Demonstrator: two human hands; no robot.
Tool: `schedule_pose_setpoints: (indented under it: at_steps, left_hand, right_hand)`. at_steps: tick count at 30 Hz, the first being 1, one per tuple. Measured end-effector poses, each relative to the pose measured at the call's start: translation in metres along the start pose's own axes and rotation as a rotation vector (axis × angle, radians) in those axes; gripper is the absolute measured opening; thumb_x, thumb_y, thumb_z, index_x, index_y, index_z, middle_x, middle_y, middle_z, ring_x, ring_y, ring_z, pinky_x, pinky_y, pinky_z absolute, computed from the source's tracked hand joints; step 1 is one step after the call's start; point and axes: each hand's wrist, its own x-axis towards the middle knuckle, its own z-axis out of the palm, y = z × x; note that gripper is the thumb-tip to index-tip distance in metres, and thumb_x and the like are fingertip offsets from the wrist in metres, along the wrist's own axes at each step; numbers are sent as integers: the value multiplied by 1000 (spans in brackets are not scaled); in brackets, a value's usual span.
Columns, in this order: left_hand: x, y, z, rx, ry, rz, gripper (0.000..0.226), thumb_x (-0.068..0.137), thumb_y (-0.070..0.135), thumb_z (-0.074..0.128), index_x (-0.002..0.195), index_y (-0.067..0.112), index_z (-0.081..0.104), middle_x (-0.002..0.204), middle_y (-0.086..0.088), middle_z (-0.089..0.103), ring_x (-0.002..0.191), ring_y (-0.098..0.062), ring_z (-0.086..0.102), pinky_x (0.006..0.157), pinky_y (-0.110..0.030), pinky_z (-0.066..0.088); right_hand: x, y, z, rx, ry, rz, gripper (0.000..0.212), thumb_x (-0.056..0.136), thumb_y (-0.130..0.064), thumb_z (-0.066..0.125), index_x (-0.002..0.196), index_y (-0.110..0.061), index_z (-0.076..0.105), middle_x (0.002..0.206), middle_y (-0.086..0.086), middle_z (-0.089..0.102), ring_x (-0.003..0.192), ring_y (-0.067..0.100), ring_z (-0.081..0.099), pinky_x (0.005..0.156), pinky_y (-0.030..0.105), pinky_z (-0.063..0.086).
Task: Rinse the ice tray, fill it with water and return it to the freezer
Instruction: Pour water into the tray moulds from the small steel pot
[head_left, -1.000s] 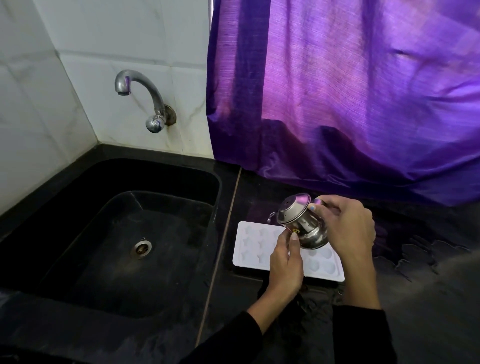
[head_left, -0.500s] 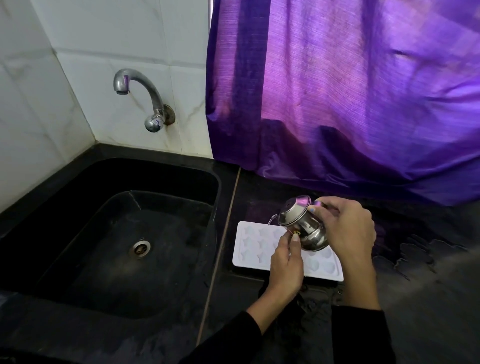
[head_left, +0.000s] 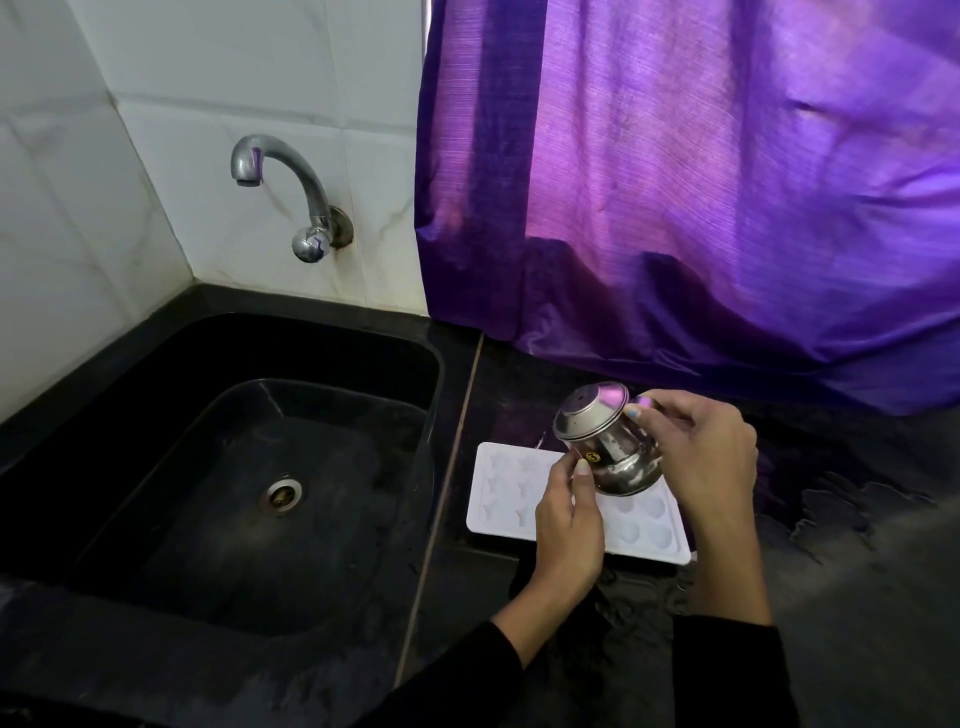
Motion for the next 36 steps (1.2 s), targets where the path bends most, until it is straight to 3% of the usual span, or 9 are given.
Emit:
schedule_pose_setpoints:
  at_steps: [8,12,21,30,36]
  left_hand:
    - [4,0,-5,-60,61,19,26,102,30,35,121,31,52,102,23,61,99,13,54,91,-14,42]
    - [4,-1,-8,-49,72,9,21,102,30,35,106,39,53,98,22,64,94,14,56,84,-8,40]
    - [6,-6,-11,-75,77,-8,23,102,30,35,111,29,56,102,15,65,99,2,58,85,-13,42]
    - [8,-8,-11,-75,71,-19,28,102,32,35,117,24,57,107,10,66,103,-3,59,93,-23,45]
    - [6,-7,-12,-81,68,-17,27,102,31,35,117,25,57,109,10,66,105,-3,59,93,-21,44]
  right_hand:
    - [-1,-12,11,-1,-22,-18,18,81,-36,71,97,-30,73,79,-11,69,81,11,64,73,32,49]
    - [-3,-16,17,-73,-43,-40,14,83,-37,68,95,-31,72,70,-17,60,81,13,61,74,35,49]
    - [-3,-20,25,-142,-59,-61,17,82,-39,68,97,-33,72,85,-7,71,88,21,64,75,37,50]
    - [-3,-20,26,-144,-48,-57,20,81,-41,69,99,-32,72,87,-6,72,89,20,64,74,33,48]
    - [-4,-17,25,-118,-49,-58,17,81,-39,69,96,-31,73,79,-9,70,85,17,64,72,32,48]
